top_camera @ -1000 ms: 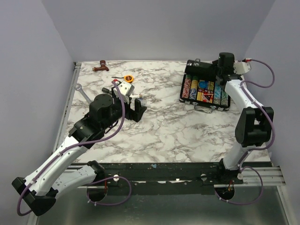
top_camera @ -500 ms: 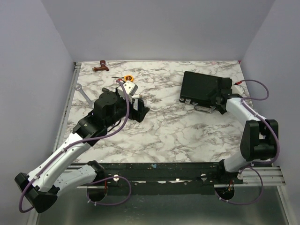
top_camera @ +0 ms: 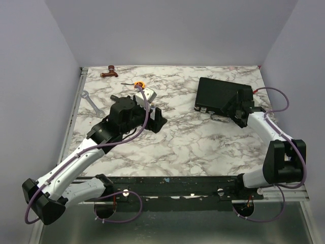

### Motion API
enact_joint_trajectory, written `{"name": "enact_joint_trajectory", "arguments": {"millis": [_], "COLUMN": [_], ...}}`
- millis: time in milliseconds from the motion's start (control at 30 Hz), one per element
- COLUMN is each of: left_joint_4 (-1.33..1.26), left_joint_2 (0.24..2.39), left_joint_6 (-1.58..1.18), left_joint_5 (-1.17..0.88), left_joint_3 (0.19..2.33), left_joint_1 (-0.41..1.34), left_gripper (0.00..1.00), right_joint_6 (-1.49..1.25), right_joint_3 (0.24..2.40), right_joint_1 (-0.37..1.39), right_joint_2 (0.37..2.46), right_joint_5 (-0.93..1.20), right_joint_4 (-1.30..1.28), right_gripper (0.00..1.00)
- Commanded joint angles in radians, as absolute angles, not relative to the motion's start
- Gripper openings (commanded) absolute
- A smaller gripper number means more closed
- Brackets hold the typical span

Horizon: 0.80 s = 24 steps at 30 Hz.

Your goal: Pack up texas hold em set

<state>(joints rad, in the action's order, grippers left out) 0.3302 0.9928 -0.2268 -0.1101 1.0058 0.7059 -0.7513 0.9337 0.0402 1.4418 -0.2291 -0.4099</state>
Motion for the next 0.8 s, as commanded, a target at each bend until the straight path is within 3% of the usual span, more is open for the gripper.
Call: {"name": "enact_joint_trajectory", "arguments": {"millis": [0,367,567,767], "left_joint_4": [0.264,0.063,0.027,-0.066], "left_joint_2": [1.060,1.493,1.794,2.065], "left_joint_6": [-0.247,-0.562,-0.664,-0.749], "left_joint_5": [-0.260,-0.557,-0.608,-0.689], "left_joint_3": [0.997,1.209,1.521,1.785], "left_joint_1": [0.701,0.702,0.694,0.691], "left_gripper": [0.80,0.71,0.69,0.65], "right_joint_6": [-0.732,-0.746,-0.797,-0.846], "right_joint_3": [0.908,0.798,0.737,0.656], "right_joint_1": [0.039,0.040,0.040,0.038], "right_joint_2": [1.409,1.271,1.174,1.146], "right_joint_5": [-0.124,-0.006,-0.109,-0.066], "right_joint_4": [-0.344,-0.231,-0.301,-0.235], "right_gripper": [0.90,0.90,0.91,0.90]}}
